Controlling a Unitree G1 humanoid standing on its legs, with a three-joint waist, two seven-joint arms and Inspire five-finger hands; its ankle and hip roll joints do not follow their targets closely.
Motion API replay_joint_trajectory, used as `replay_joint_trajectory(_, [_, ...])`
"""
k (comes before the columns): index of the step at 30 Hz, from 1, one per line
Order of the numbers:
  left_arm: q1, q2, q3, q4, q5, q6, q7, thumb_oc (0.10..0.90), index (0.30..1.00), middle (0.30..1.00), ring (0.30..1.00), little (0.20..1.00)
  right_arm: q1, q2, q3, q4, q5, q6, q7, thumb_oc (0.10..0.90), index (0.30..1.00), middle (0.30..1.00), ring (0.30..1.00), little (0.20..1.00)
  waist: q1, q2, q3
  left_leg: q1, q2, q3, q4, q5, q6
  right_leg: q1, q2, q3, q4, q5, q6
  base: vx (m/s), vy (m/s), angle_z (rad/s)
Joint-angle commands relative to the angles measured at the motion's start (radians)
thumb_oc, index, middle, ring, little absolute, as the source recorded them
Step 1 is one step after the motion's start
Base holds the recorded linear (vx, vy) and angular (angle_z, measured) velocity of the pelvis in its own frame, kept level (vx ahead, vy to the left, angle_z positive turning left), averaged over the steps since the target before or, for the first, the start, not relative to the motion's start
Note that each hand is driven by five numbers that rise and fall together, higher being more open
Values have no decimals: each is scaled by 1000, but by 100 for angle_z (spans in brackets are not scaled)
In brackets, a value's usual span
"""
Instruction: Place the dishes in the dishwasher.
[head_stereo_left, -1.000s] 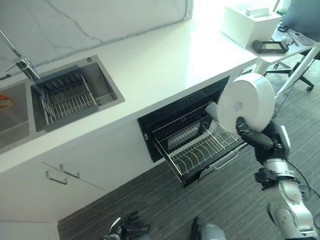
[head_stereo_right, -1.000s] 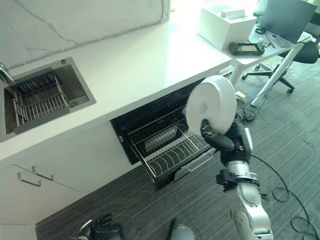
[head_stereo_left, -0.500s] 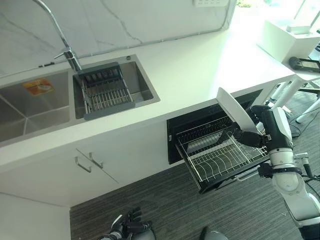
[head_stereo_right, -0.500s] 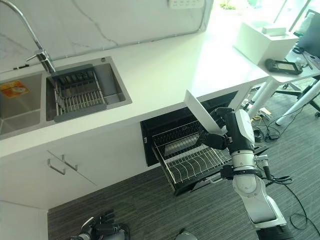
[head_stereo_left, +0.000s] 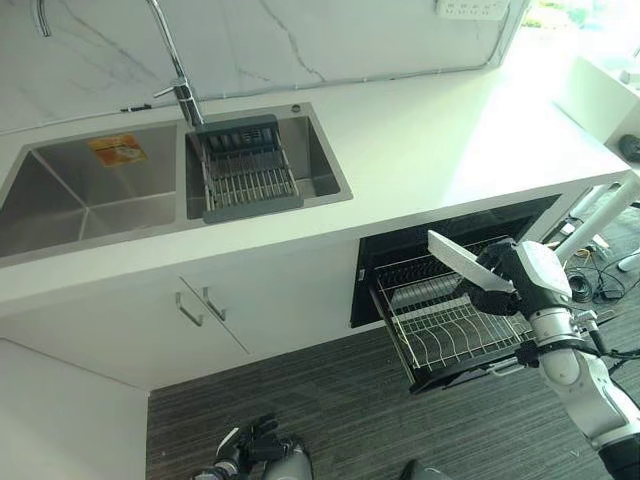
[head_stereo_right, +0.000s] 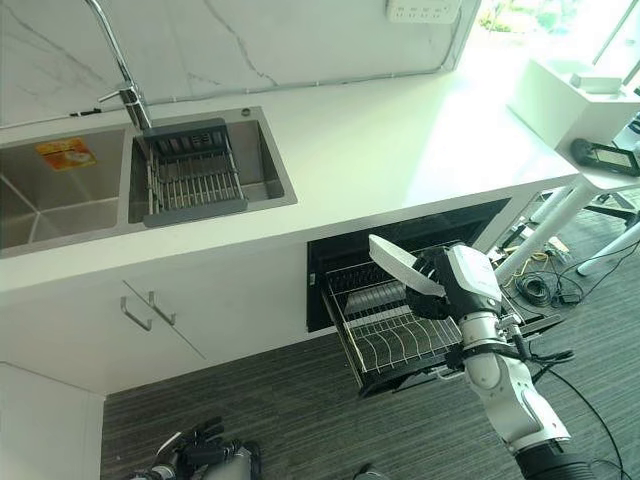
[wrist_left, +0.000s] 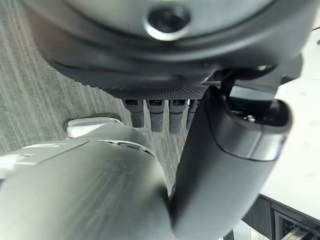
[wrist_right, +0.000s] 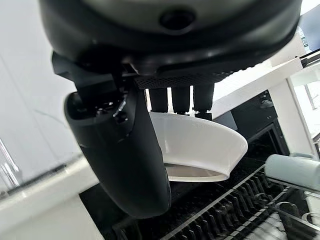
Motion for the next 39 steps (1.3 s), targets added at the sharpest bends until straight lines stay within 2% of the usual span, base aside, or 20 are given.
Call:
replay_joint_trajectory(1, [71, 89, -35, 22, 38, 10, 1, 800, 900, 900, 900, 900, -125, -67, -32, -22, -36, -47, -54, 400, 300, 300, 300, 300, 15, -14, -30, 122, 39, -18, -102, -74, -55, -23, -54, 44, -27, -6, 104, -34, -8, 5])
replay_joint_trajectory(11, [80, 127, -54, -28, 26, 33, 3, 800, 900, 900, 900, 900, -192, -69, 65, 161, -62, -41, -20, 400, 300, 300, 300, 300, 40, -15, -18, 125, 23, -37, -102, -72, -55, -26, -57, 29, -27, 6, 106, -3, 0, 0])
replay_joint_trajectory(22, [76, 166, -85, -61, 8, 66, -5, 800, 900, 900, 900, 900, -375, -46, 185, 399, -67, 7, 58, 400, 300, 300, 300, 300, 76, -15, -1, 118, 16, -57, -102, -62, -60, -34, -58, 19, -27, 13, 102, 3, -2, 2])
replay_joint_trajectory(28, [58, 184, -110, -78, -6, 75, -14, 800, 900, 900, 900, 900, -477, -65, 246, 517, -74, 28, 108, 400, 300, 300, 300, 300, 97, -7, 16, 97, 19, -67, -102, -50, -62, -47, -65, 15, -27, 25, 101, 7, -1, 12])
replay_joint_trajectory(39, [54, 197, -138, -108, -29, 78, -17, 800, 900, 900, 900, 900, -566, -69, 289, 650, -96, 36, 156, 400, 300, 300, 300, 300, 114, 12, 45, 76, 18, -75, -102, -45, -58, -76, -70, 16, -27, 39, 100, 18, -8, 8])
